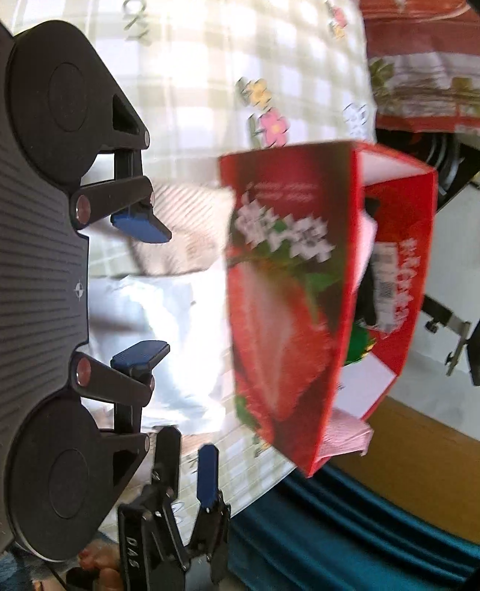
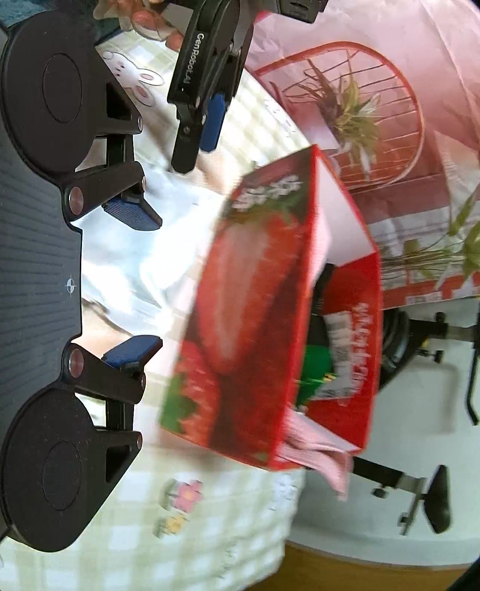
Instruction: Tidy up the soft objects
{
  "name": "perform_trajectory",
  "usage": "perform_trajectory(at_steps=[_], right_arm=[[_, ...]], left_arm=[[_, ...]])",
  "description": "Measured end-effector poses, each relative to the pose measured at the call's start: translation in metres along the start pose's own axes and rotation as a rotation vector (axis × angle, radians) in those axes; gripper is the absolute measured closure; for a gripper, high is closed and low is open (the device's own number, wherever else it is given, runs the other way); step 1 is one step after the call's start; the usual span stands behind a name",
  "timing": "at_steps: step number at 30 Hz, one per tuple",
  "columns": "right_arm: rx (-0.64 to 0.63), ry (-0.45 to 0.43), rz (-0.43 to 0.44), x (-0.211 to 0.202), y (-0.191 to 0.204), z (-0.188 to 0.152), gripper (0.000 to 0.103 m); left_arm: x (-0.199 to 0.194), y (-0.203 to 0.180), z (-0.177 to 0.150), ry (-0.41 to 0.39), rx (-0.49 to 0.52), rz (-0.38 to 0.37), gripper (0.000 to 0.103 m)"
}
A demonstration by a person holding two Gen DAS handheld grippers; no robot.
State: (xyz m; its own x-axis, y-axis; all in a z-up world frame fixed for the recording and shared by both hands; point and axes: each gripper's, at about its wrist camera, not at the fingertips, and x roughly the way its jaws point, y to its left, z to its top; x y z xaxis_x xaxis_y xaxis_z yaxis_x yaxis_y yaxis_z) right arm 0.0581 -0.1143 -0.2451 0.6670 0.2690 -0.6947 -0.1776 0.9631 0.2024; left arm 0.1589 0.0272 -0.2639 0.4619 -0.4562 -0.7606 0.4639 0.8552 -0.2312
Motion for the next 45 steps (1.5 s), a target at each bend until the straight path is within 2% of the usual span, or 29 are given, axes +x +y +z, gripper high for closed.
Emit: perform_trajectory(at_steps=[8, 16, 21, 26, 32, 36, 40, 45], right_arm=[[0.035, 0.071, 0.027, 0.014, 0.003, -0.022, 0.045], [0.099, 0.080, 0.034, 0.023, -0.009, -0.026, 0.044], [0.125, 0.061, 0.037, 0.031, -0.012, -0.022, 0.043], [0.149, 0.036, 0.032, 0.037, -0.016, -0.019, 0.044], [0.150, -0.006, 0.034, 0.037, -0.019, -0.016, 0.056], [0.204, -0.035, 0.053, 0.037, -0.025, -0.026, 0.056], [0.198, -0.051, 0.062, 0.037, -0.020, -0.039, 0.055], [0.197, -0.086, 0.058, 0.037, -0.018, -0.044, 0.056]], left_arm=[[0.021, 0.002, -0.008, 0.043, -0.018, -0.007, 0.043], [0.029, 0.000, -0.007, 0.050, -0.023, -0.009, 0.044], [0.032, -0.005, -0.011, 0.070, -0.040, -0.057, 0.049], [0.032, -0.012, -0.018, 0.062, -0.052, -0.069, 0.050], [0.027, -0.019, -0.033, 0.040, -0.105, -0.067, 0.053], [0.021, -0.009, -0.041, 0.000, -0.176, -0.070, 0.055], [0.018, -0.009, -0.045, -0.011, -0.171, -0.055, 0.060], [0.018, -0.011, -0.047, -0.027, -0.140, -0.041, 0.060]])
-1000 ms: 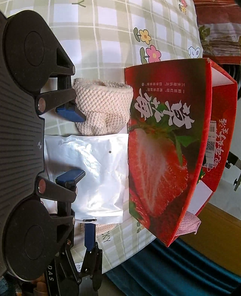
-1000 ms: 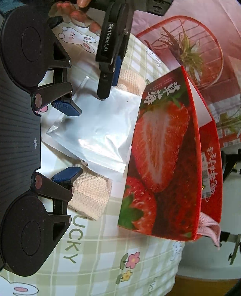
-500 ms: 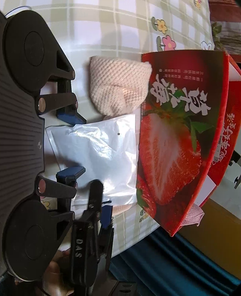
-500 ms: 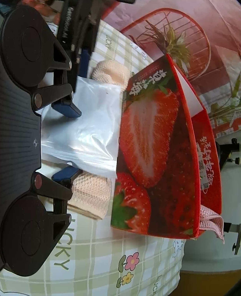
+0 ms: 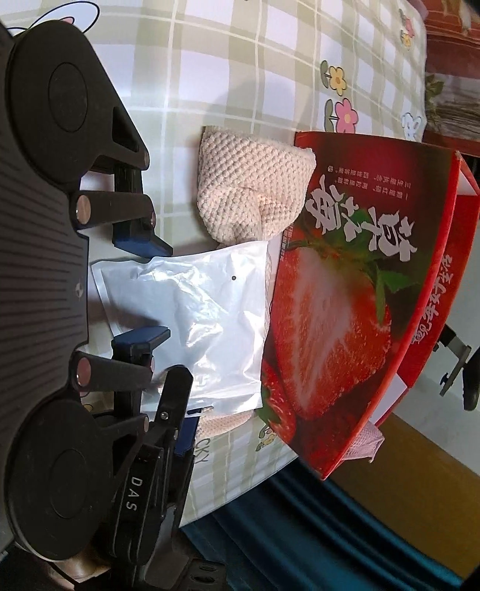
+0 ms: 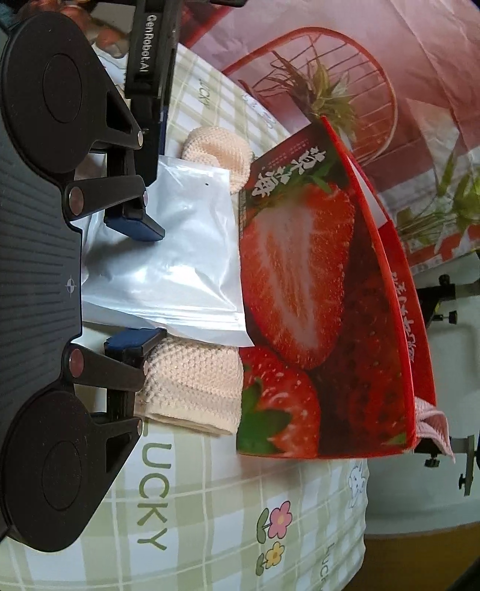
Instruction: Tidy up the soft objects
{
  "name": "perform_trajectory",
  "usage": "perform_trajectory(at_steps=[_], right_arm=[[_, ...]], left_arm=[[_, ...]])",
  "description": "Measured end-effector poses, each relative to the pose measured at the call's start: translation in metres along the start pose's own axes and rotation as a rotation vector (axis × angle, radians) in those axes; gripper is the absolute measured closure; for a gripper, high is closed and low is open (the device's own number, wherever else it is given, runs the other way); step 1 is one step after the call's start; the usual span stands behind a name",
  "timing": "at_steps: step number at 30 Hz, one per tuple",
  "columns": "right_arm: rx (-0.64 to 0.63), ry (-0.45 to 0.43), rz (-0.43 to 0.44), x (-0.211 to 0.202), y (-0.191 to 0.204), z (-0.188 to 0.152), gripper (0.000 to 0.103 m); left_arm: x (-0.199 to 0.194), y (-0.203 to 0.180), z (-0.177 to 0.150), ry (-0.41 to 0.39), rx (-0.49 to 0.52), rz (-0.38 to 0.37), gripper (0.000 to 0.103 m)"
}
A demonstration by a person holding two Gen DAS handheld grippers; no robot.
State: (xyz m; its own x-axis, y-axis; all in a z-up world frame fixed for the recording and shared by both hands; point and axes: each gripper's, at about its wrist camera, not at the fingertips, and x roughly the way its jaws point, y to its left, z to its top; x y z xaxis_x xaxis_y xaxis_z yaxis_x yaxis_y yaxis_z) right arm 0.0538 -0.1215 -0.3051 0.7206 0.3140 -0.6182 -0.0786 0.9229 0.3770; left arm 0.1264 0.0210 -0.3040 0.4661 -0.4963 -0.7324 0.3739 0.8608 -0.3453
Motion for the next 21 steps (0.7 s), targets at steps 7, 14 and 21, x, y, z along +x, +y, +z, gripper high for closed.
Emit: perform_trajectory(at_steps=[7, 14, 21], right_arm=[[-0.077, -0.049, -0.022, -0.002, 0.006, -0.010, 0.057], [-0.095, -0.052, -0.025, -0.003, 0.007, -0.012, 0.058], [-0.105, -0.031, -0.019, -0.005, 0.010, -0.011, 0.058]], left_arm=[[0.000, 0.000, -0.003, -0.021, 0.016, 0.001, 0.060], [-0.001, 0.000, -0.005, -0.028, 0.022, 0.002, 0.060], [-0.003, 0.002, -0.006, -0.030, 0.004, -0.004, 0.060]])
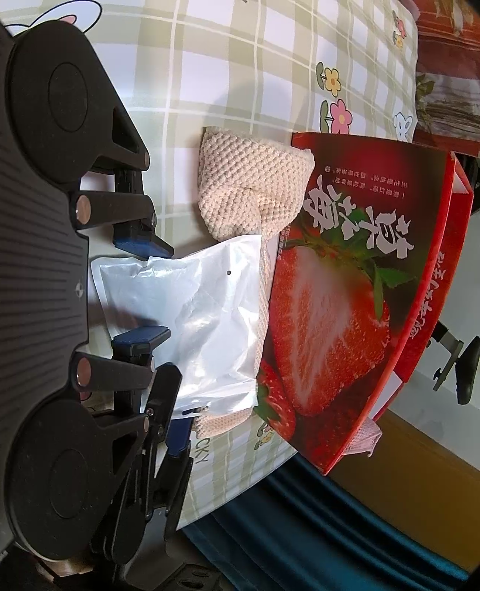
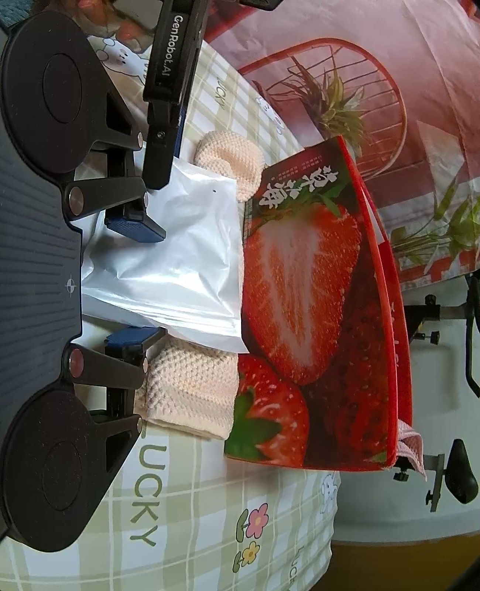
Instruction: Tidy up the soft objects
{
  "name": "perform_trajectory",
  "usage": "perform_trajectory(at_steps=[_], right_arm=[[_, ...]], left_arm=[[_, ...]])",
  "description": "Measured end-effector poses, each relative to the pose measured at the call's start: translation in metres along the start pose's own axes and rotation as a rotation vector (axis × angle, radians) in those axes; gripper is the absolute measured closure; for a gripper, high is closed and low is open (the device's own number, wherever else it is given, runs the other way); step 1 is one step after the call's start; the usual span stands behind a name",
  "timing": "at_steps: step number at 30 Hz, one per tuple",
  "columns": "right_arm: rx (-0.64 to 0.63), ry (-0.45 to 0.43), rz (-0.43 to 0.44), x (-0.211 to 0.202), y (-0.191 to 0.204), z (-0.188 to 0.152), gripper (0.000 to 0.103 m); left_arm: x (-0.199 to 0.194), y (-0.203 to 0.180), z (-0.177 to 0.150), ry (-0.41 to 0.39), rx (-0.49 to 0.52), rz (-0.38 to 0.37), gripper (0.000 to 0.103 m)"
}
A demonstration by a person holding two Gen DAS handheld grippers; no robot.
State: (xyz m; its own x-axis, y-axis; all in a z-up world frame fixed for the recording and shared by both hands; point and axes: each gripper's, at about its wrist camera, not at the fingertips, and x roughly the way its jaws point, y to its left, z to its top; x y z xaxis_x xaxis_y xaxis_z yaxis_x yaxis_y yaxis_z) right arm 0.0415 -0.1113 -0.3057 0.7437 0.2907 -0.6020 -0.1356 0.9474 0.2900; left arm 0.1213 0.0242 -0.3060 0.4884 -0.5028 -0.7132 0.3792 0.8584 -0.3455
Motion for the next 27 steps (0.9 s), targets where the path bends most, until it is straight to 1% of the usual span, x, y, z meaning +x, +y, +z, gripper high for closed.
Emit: perform_trajectory(at_steps=[4, 5, 6, 10, 14, 22, 27], right_arm=[[-0.009, -0.001, 0.011, -0.004, 0.003, 0.001, 0.060], [-0.015, -0.004, 0.016, -0.005, 0.004, 0.002, 0.061], [-0.023, -0.005, 0.031, -0.006, 0.006, 0.003, 0.067], [-0.060, 0.008, 0.022, -0.008, 0.013, 0.003, 0.067], [-0.041, 0.019, 0.025, -0.009, 0.011, 0.003, 0.070], [0.001, 0.041, 0.037, -0.008, 0.006, -0.001, 0.072], [0.002, 0.040, 0.039, -0.008, 0.006, -0.002, 0.072]], left_arm=[[-0.003, 0.000, -0.002, 0.005, -0.008, -0.009, 0.059], [-0.004, 0.000, -0.003, 0.006, -0.011, -0.010, 0.059], [-0.004, 0.000, -0.003, 0.008, -0.017, -0.016, 0.059], [-0.007, 0.000, -0.005, 0.013, -0.026, -0.013, 0.059], [-0.009, 0.001, -0.007, 0.018, -0.037, -0.016, 0.059], [-0.008, 0.001, -0.008, 0.022, -0.040, -0.016, 0.059], [-0.008, 0.001, -0.008, 0.021, -0.040, -0.016, 0.059]])
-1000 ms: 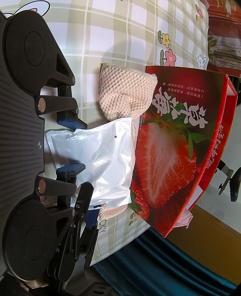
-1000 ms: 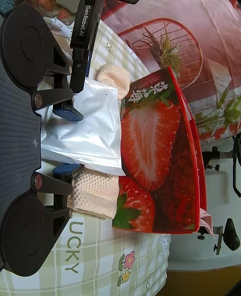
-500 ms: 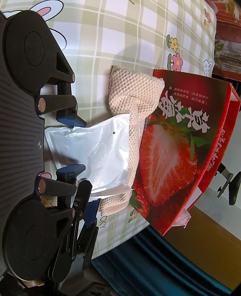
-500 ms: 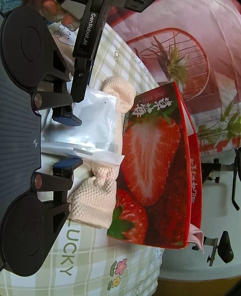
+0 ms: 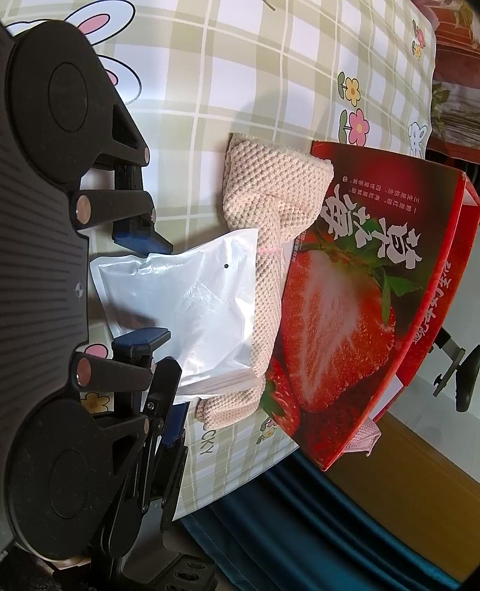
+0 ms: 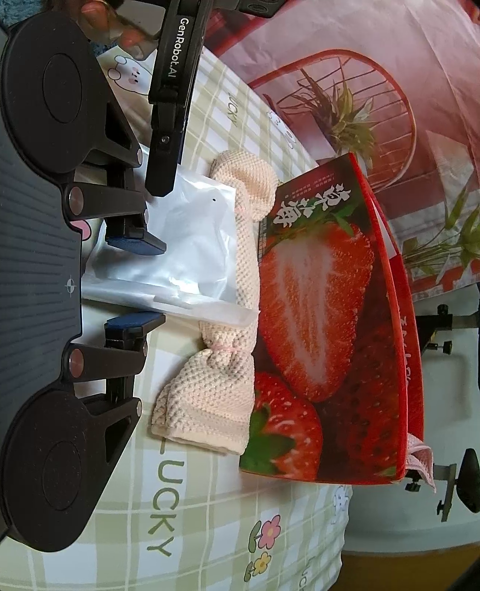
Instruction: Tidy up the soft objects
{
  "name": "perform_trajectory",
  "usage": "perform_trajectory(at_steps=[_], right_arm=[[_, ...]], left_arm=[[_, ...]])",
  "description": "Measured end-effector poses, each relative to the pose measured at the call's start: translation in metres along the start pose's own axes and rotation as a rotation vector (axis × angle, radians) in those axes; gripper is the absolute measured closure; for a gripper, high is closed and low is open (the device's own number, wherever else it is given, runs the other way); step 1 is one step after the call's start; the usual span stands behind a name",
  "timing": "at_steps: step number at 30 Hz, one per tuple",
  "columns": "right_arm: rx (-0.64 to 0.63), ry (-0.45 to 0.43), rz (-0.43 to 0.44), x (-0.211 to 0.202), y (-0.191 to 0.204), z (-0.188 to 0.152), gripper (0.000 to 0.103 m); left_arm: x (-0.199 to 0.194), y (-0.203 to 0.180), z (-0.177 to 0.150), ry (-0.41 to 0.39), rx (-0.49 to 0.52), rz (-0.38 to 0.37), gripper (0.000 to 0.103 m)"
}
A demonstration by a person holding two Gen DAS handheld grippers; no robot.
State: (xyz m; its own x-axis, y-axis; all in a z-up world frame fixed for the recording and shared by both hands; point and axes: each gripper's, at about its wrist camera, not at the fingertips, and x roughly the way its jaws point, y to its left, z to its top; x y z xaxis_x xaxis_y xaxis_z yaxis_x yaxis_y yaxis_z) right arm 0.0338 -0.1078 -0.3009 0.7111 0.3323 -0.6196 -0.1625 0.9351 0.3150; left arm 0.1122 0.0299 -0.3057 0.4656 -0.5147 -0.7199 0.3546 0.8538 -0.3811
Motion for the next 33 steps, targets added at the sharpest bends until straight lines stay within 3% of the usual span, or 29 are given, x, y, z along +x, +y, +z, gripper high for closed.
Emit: perform_trajectory(at_steps=[10, 14, 19, 28, 33], right_arm=[[-0.016, -0.006, 0.000, -0.001, 0.003, 0.002, 0.073], [-0.037, -0.073, 0.015, -0.015, 0.008, 0.009, 0.074], [-0.076, -0.171, 0.031, -0.038, 0.015, 0.029, 0.074], [-0.060, -0.280, 0.051, -0.065, 0.008, 0.112, 0.074], [-0.017, -0.290, 0.044, -0.056, -0.008, 0.169, 0.074]], left_arm=[[0.000, -0.004, 0.001, 0.004, 0.019, 0.018, 0.059], [-0.014, -0.001, 0.006, -0.063, -0.010, -0.020, 0.059], [-0.043, -0.011, 0.022, -0.165, 0.037, -0.049, 0.059], [-0.075, -0.044, 0.095, -0.303, 0.132, -0.057, 0.059], [-0.067, -0.050, 0.155, -0.347, 0.139, -0.081, 0.059]])
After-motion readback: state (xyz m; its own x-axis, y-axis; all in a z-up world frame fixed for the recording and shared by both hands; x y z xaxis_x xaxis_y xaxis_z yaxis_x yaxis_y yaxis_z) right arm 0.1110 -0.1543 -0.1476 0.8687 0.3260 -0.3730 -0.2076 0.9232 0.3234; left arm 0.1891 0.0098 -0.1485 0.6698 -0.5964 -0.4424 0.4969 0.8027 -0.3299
